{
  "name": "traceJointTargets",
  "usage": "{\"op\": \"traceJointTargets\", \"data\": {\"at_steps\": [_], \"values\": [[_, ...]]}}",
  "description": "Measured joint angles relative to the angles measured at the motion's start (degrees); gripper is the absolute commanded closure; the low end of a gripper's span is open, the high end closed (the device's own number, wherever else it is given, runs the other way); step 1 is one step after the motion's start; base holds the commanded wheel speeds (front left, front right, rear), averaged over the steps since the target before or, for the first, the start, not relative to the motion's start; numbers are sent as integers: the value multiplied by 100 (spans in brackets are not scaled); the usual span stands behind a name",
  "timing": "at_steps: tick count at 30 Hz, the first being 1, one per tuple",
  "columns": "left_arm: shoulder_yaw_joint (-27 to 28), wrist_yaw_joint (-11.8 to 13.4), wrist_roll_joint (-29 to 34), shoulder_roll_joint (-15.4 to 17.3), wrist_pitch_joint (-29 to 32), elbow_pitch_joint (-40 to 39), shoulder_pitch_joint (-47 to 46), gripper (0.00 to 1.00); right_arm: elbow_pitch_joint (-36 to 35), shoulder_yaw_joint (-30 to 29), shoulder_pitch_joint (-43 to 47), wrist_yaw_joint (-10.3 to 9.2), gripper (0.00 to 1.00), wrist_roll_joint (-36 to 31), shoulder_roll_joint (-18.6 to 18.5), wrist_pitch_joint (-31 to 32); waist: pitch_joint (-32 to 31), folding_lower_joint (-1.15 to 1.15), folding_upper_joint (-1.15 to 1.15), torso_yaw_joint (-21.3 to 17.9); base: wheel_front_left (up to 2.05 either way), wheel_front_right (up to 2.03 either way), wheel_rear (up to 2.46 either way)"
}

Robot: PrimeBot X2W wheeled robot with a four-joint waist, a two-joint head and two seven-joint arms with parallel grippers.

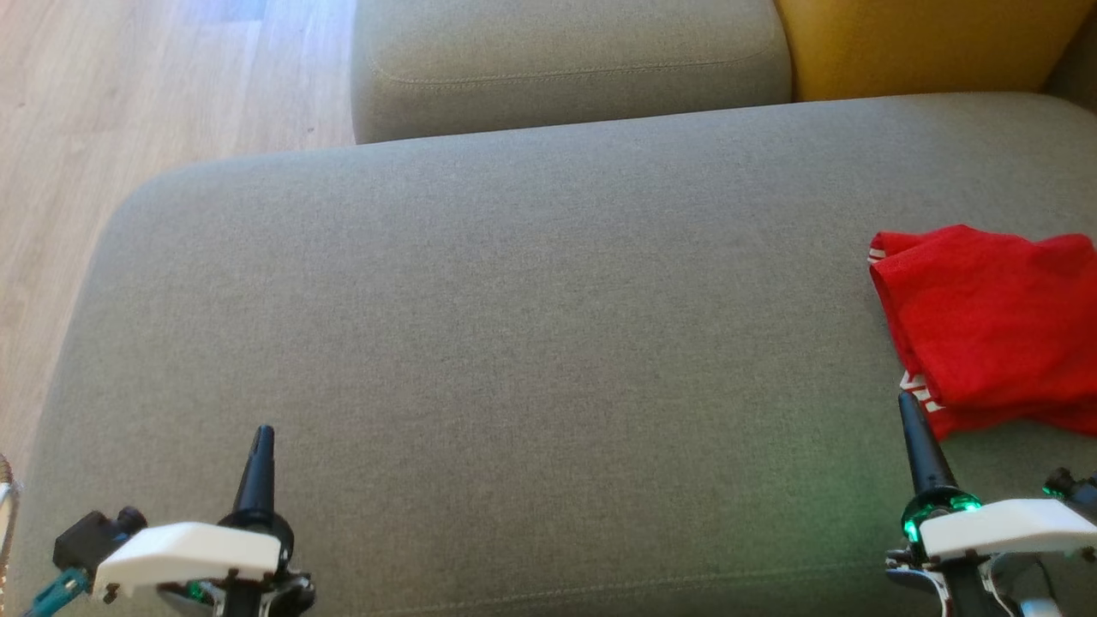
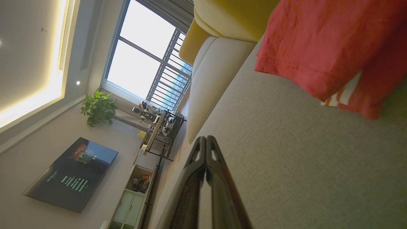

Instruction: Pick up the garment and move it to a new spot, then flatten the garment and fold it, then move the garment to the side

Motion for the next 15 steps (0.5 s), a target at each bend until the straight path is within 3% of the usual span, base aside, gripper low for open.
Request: {"op": "traceJointTargets", "data": {"at_steps": [15], "values": [[170,-119,-1000,-1,240,155,-225,100,65,-25,-113,-1,100,1053,-1,232,49,0,0,0,0,0,0]]}}
